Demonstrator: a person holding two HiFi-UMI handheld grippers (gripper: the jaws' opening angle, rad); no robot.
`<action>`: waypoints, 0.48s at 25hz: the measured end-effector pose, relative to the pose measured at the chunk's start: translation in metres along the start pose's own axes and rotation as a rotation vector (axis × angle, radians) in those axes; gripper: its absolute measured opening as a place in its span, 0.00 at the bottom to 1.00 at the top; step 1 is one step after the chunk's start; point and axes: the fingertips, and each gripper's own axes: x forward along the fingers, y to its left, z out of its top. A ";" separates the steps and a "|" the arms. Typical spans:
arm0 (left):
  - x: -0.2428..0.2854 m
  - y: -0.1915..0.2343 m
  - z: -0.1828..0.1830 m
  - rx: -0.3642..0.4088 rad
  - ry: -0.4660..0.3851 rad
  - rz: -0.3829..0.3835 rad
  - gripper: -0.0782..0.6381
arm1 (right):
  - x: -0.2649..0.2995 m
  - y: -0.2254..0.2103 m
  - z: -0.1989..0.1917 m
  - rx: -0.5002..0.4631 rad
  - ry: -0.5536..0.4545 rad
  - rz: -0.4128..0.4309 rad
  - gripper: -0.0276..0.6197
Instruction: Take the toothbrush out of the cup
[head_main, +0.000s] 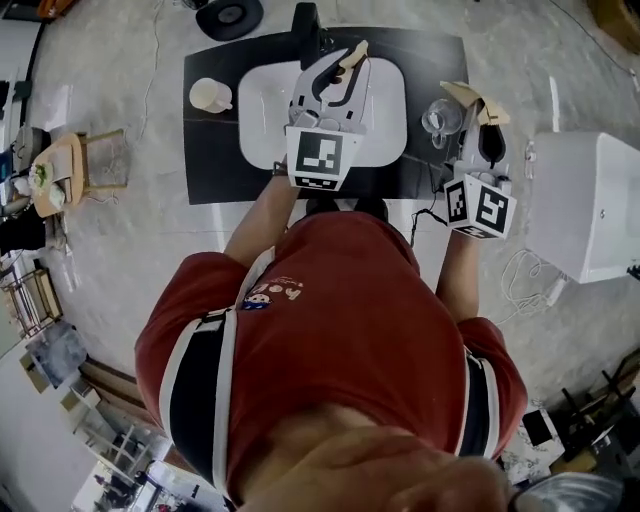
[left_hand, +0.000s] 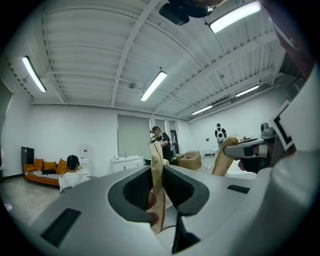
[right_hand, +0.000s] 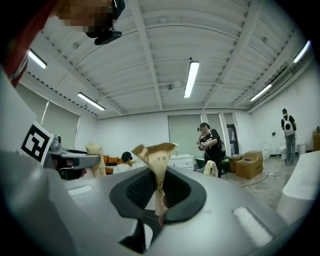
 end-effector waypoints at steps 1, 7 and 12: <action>-0.005 0.007 0.006 -0.001 -0.013 0.022 0.21 | 0.005 0.006 0.004 -0.003 -0.011 0.015 0.10; -0.043 0.061 0.020 0.015 -0.045 0.196 0.21 | 0.037 0.057 0.017 0.003 -0.055 0.155 0.10; -0.084 0.107 0.025 0.026 -0.054 0.341 0.21 | 0.060 0.103 0.028 0.010 -0.083 0.254 0.10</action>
